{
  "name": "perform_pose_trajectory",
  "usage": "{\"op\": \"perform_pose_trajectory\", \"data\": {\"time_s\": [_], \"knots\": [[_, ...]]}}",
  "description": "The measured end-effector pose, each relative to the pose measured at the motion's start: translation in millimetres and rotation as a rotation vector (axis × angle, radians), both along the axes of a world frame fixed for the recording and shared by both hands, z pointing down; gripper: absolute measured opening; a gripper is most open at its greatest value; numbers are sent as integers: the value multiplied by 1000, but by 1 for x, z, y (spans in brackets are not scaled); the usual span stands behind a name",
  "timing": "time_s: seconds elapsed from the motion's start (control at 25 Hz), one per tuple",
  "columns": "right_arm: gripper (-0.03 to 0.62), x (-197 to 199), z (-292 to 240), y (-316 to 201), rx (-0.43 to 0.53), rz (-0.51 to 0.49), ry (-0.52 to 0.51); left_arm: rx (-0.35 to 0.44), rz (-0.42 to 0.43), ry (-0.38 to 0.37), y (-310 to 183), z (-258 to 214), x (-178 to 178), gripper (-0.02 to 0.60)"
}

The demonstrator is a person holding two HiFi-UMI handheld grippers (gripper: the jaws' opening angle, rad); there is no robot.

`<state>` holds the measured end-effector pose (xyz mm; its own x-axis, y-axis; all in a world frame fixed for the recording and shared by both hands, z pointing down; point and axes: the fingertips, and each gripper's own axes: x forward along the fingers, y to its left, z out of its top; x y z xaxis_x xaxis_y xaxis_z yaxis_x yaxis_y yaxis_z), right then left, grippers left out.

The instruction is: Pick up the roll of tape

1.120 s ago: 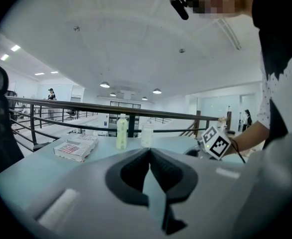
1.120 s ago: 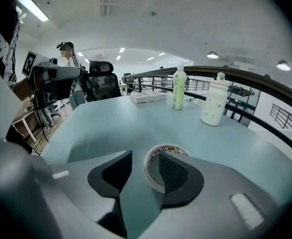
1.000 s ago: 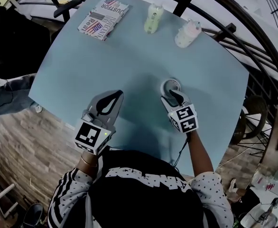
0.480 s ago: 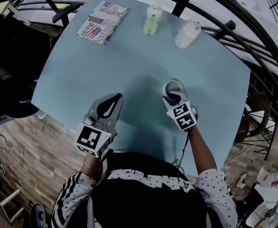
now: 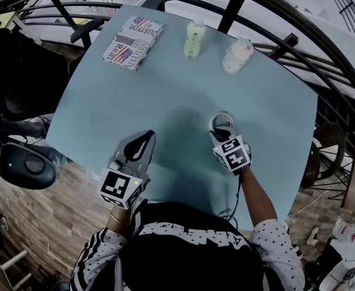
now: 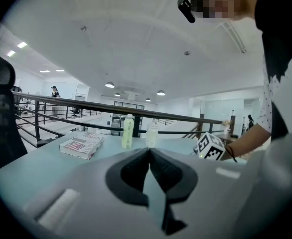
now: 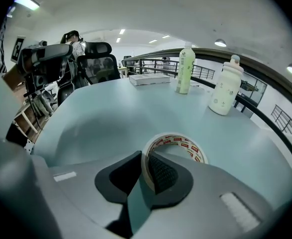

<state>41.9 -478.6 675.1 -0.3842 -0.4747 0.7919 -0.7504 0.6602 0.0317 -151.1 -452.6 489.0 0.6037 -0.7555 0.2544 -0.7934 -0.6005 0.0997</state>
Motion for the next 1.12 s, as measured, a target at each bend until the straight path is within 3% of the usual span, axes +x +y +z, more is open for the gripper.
{"op": "perform_pose_trajectory", "data": {"time_s": [0.32, 1.12], "knots": [[51, -1, -20, -1, 20, 107, -110, 12, 0, -13, 1, -6, -2, 0], [51, 1, -112, 18, 174, 221, -322, 43, 18, -15, 17, -22, 7, 0]]}}
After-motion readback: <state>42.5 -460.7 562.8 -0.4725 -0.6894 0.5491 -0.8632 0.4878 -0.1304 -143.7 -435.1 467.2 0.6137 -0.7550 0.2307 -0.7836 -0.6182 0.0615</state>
